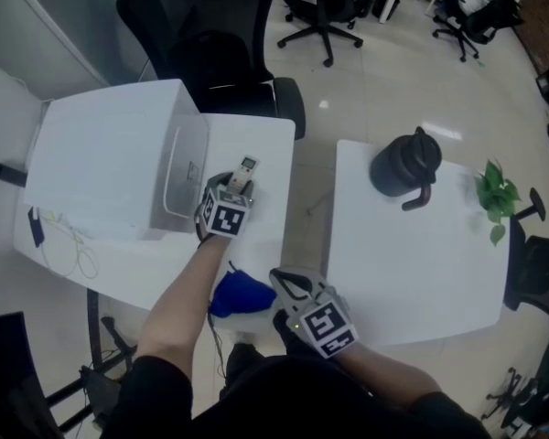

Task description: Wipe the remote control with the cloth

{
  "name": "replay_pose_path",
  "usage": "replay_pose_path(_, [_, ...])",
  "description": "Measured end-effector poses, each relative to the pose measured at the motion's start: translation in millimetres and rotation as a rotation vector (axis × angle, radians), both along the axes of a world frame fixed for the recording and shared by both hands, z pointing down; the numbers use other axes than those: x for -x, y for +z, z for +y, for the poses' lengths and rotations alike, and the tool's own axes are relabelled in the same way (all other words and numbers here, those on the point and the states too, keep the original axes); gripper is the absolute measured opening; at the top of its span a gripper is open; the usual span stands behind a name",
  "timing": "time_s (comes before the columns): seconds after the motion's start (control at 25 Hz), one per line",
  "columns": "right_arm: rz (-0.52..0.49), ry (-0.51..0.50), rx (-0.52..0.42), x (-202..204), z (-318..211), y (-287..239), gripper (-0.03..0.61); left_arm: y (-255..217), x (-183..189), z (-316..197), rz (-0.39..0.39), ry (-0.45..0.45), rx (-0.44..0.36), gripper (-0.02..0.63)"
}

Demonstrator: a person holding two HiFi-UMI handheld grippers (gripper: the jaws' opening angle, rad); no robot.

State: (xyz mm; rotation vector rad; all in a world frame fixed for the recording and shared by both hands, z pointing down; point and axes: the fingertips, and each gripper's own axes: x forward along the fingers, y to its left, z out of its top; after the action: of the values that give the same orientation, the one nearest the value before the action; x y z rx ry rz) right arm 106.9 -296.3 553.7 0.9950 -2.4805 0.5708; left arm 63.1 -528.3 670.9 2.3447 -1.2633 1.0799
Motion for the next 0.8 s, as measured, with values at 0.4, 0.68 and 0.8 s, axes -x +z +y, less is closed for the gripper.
replay_pose_path(0.4, [0.079,-0.042,-0.019,33.7,55.0,1.6,0.009,-83.3,15.6,127.5,0.09,0.101,-0.08,0.206])
replay_pose_path(0.68, [0.172,-0.099,-0.005,71.8,102.4,23.8,0.051,-132.0,75.5,234.1,0.121,0.1,-0.126,0.206])
replay_pose_path(0.8, [0.235,-0.111,-0.012,82.7,108.1,38.7,0.118,-147.8,102.1,272.5,0.118,0.092,-0.16,0.206])
